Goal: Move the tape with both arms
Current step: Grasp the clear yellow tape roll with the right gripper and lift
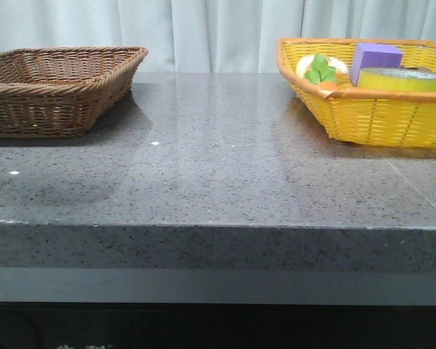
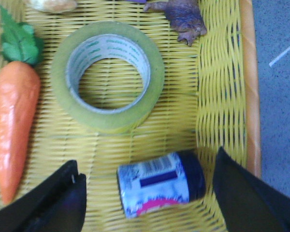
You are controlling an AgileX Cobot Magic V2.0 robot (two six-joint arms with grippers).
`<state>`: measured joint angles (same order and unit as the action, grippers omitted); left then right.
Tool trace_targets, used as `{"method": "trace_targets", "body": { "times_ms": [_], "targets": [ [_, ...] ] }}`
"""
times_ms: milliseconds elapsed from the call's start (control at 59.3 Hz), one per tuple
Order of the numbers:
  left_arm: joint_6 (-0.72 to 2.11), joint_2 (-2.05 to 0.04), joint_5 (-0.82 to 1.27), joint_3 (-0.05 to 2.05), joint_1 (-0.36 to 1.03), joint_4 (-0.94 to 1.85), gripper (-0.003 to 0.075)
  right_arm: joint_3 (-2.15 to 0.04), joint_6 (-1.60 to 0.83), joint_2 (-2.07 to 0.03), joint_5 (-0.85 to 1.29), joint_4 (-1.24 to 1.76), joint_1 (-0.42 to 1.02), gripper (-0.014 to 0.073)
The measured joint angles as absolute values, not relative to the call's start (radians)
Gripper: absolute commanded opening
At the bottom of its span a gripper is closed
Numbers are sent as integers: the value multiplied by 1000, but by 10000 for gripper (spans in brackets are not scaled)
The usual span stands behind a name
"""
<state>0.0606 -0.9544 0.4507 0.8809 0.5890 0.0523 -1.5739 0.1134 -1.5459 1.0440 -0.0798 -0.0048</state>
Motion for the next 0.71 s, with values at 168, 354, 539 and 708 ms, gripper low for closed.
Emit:
{"method": "trace_targets", "body": {
  "times_ms": [168, 354, 539, 708],
  "targets": [
    [61, -954, 451, 881, 589, 52, 418, -1750, 100, -1721, 1129, -92, -15, 560],
    [61, -954, 451, 881, 589, 52, 418, -1897, 59, -1865, 1197, -52, -49, 560],
    [61, -954, 451, 881, 589, 52, 418, -1975, 11, -1978, 1222, 12, -67, 560],
    [61, -954, 451, 881, 589, 52, 418, -1998, 8, -2044, 1210, 45, -69, 560]
  ]
}}
